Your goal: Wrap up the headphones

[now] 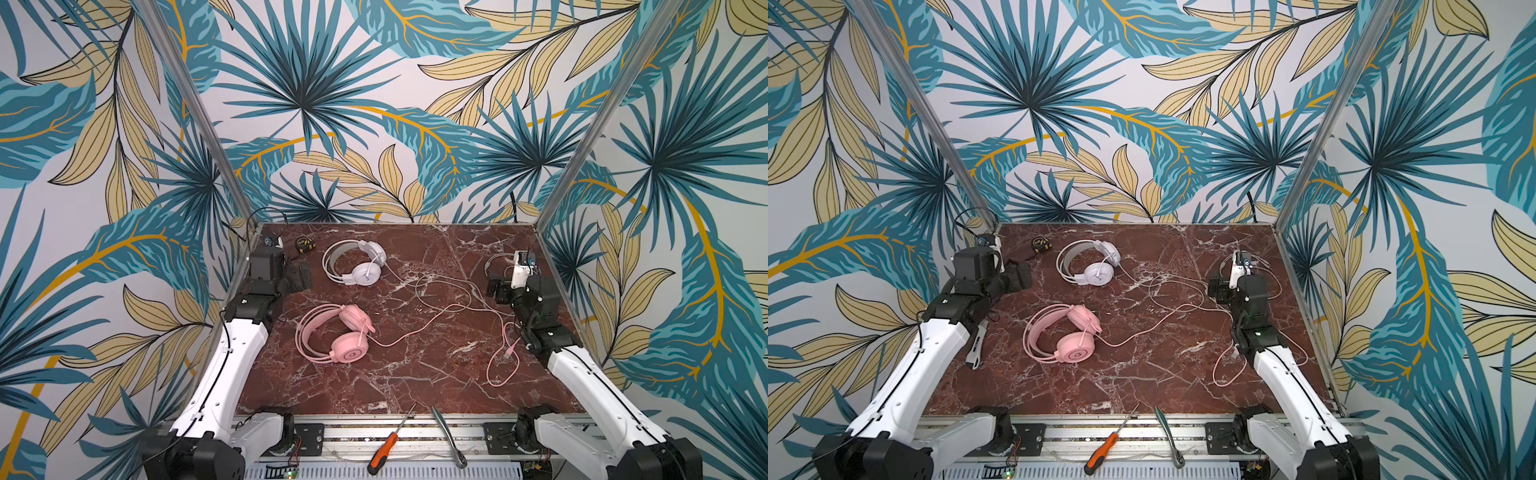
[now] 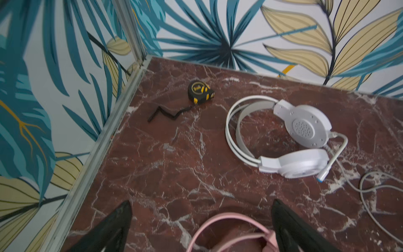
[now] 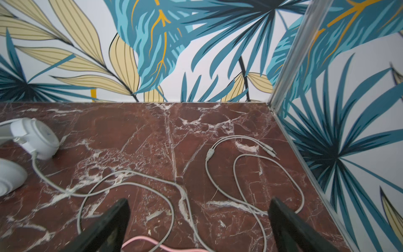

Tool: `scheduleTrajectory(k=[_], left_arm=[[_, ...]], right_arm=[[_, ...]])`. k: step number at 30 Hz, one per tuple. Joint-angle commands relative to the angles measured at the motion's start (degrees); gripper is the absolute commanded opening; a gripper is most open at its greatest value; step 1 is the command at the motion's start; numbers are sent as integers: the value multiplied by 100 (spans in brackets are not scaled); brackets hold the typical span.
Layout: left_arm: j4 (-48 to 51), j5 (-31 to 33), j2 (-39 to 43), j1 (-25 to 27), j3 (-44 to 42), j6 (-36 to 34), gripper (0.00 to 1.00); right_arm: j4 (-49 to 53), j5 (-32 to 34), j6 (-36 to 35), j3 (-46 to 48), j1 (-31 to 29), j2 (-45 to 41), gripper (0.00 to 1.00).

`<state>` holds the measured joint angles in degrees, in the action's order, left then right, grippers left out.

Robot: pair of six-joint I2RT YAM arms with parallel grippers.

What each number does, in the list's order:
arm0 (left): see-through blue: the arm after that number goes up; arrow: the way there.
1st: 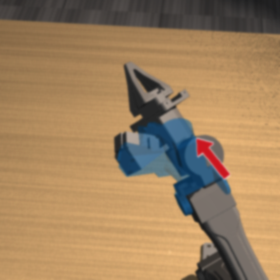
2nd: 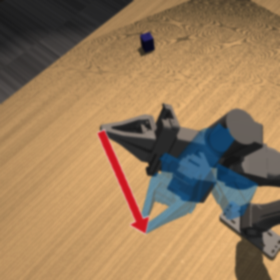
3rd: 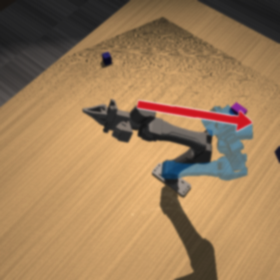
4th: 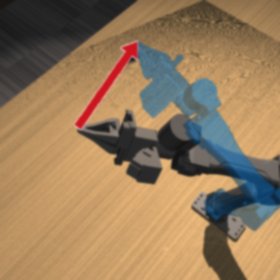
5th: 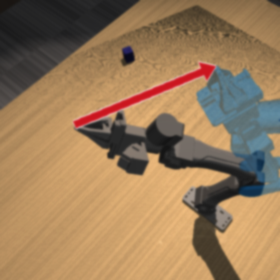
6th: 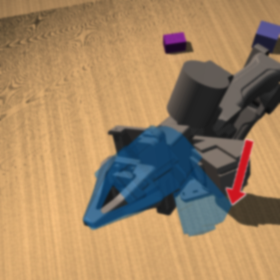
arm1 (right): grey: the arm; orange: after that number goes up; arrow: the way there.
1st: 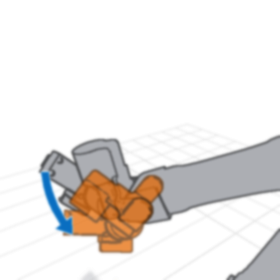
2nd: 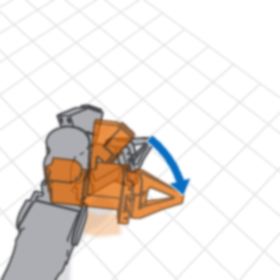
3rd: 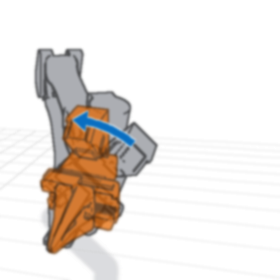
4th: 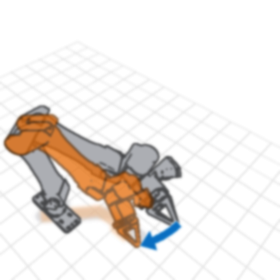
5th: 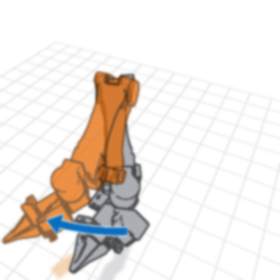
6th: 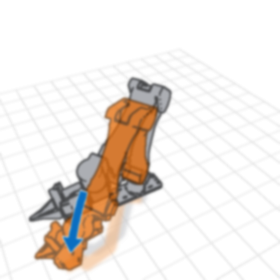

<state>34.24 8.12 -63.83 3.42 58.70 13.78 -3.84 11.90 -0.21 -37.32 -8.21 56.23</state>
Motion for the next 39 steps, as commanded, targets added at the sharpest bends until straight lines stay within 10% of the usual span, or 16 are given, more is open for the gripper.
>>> scheduleTrajectory(k=[1,16,39], left_arm=[[1520,-217,-123,53,168,412,99],[2281,-1089,-1315,45,-235,1118,96],[2078,-408,-3396,-112,221,1044,57]], right_arm=[[940,-209,-59,-273,-175,-77,100],[1578,-540,40,-625,-719,162,100],[1390,-162,33,-673,-1241,661,100]])
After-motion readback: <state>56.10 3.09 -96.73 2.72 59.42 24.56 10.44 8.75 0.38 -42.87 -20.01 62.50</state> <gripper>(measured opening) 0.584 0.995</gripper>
